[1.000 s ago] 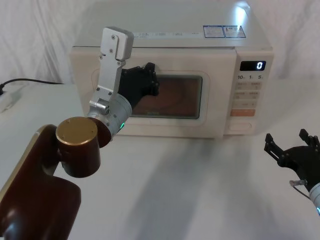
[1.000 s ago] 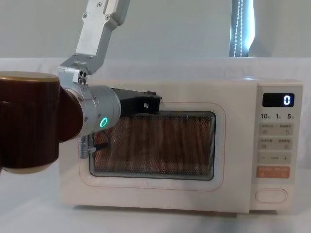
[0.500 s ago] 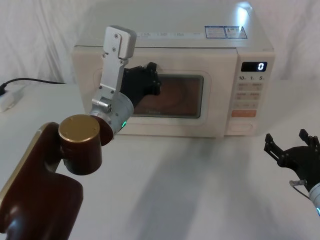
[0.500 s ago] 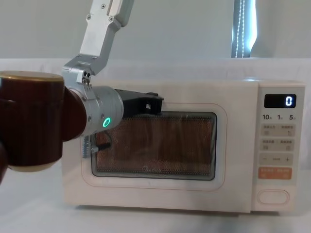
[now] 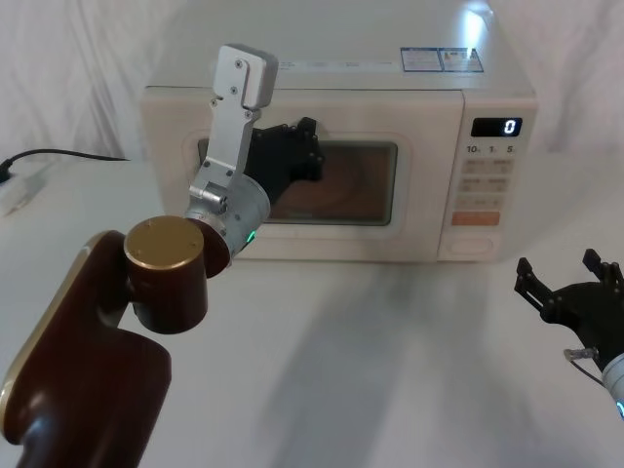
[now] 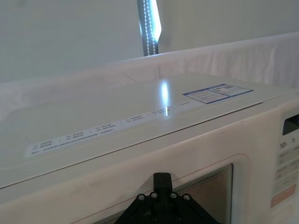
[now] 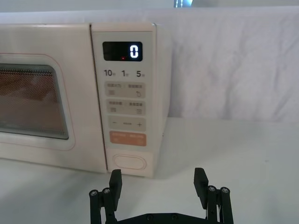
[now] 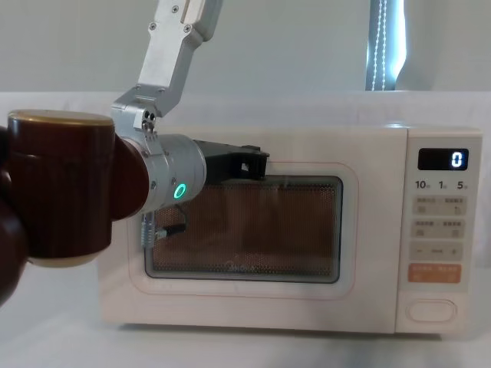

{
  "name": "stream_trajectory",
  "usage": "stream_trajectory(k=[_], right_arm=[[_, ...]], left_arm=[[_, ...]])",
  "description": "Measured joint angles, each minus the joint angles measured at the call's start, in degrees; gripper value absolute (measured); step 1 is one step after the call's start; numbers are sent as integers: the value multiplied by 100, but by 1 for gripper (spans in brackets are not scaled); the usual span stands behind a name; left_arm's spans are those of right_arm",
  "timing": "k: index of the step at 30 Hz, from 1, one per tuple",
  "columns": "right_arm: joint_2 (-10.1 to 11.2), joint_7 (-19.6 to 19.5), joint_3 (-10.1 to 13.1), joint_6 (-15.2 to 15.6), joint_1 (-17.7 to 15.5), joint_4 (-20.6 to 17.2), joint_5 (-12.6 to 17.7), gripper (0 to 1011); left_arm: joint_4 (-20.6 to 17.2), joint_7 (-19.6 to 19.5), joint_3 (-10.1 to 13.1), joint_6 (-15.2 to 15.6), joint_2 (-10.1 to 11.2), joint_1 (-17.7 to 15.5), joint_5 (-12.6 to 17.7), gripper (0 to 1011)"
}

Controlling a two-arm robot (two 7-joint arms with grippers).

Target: Press the button to open the microwave door with one hand; close the microwave door with the other hand.

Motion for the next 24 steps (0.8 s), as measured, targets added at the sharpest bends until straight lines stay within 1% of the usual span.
stream_trajectory(k=[12, 16, 21, 23, 24], right_arm=[[0, 0, 0, 0, 0, 0, 0, 1000], [0, 0, 0, 0, 0, 0, 0, 1000], [0, 0, 0, 0, 0, 0, 0, 1000], [0, 0, 0, 0, 0, 0, 0, 1000], [0, 0, 0, 0, 0, 0, 0, 1000]], left_arm=[[10, 8, 1, 3, -26, -8, 11, 0], [-52, 32, -27, 11, -29, 52, 3, 0], [-304, 29, -68, 74, -23, 203, -70, 0], [-456, 8, -79, 118, -4, 295, -118, 0], [-594, -12, -86, 146, 20, 379, -153, 0]])
